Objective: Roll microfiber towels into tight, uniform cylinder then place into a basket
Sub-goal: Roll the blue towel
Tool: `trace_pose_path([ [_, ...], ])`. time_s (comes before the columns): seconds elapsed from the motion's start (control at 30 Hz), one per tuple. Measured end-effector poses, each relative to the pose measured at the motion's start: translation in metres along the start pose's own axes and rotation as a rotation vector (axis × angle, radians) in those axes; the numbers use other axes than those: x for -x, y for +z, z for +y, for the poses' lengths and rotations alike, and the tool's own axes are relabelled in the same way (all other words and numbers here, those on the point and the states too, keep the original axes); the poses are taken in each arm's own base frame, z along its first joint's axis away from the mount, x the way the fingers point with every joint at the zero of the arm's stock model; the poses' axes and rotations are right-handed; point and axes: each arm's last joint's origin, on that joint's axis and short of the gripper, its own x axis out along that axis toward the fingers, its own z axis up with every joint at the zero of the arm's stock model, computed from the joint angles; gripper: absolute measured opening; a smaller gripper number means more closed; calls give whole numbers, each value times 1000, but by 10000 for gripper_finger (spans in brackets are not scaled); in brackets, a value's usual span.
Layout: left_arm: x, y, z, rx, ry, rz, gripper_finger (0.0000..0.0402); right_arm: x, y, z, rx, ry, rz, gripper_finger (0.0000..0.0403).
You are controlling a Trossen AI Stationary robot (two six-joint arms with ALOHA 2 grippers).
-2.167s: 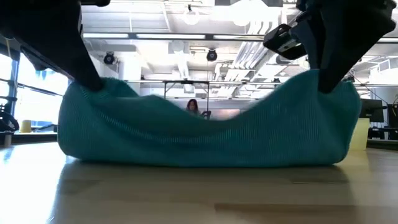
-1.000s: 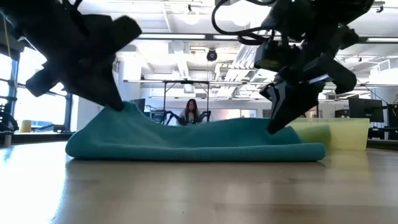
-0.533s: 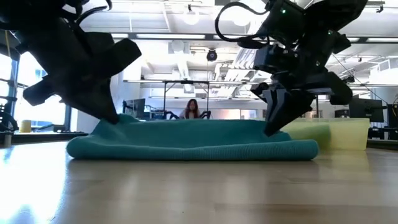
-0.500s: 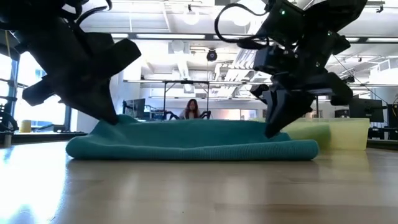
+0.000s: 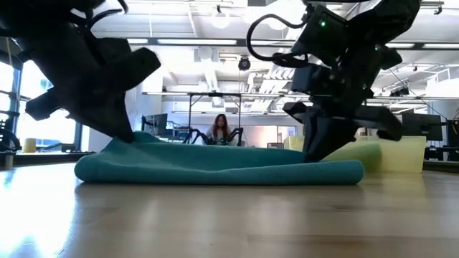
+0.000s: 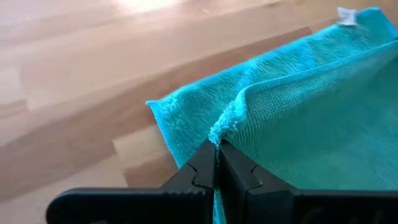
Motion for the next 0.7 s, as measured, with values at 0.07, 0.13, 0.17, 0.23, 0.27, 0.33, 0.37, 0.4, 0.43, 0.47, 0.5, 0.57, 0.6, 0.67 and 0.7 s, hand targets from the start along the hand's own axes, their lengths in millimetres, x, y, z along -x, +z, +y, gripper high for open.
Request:
trace_pose_path([
  [0.07,-2,2,1,-12,12,-3,1,0,-1,-2,19,-33,13,0],
  [0.13,-4,4,1,-24,23,-5,1,0,-1,-4,29,-48,14,0],
  [0.17,-5,5,1,-22,27,-7,1,0,-1,-5,29,-53,13,0],
  [0.23,-7,8,2,-22,38,-13,1,0,-2,-7,34,-60,12,0],
  [0.27,-7,8,2,-27,44,-19,1,0,-2,-8,41,-63,12,0],
  [0.33,-8,10,3,-33,55,-31,0,0,-2,-10,63,-78,17,0],
  [0.37,-8,10,4,-37,62,-32,0,0,-2,-10,72,-92,19,0],
  [0.4,-8,10,5,-41,67,-33,0,0,-2,-11,80,-111,24,0],
  [0.43,-8,10,5,-45,72,-34,0,1,-2,-11,90,-126,30,0],
  [0.47,-8,10,6,-49,76,-36,0,1,-2,-12,102,-132,33,0],
  [0.5,-8,11,6,-52,80,-36,0,1,-2,-12,116,-133,34,0],
  [0.57,-8,11,7,-55,83,-36,0,1,-1,-12,126,-136,29,0],
  [0.6,-8,11,7,-58,86,-37,0,1,-1,-12,125,-138,26,0],
  [0.67,-8,11,8,-62,90,-38,0,1,-1,-12,125,-142,23,0],
  [0.7,-8,11,8,-63,90,-38,0,1,-1,-13,125,-151,27,0],
])
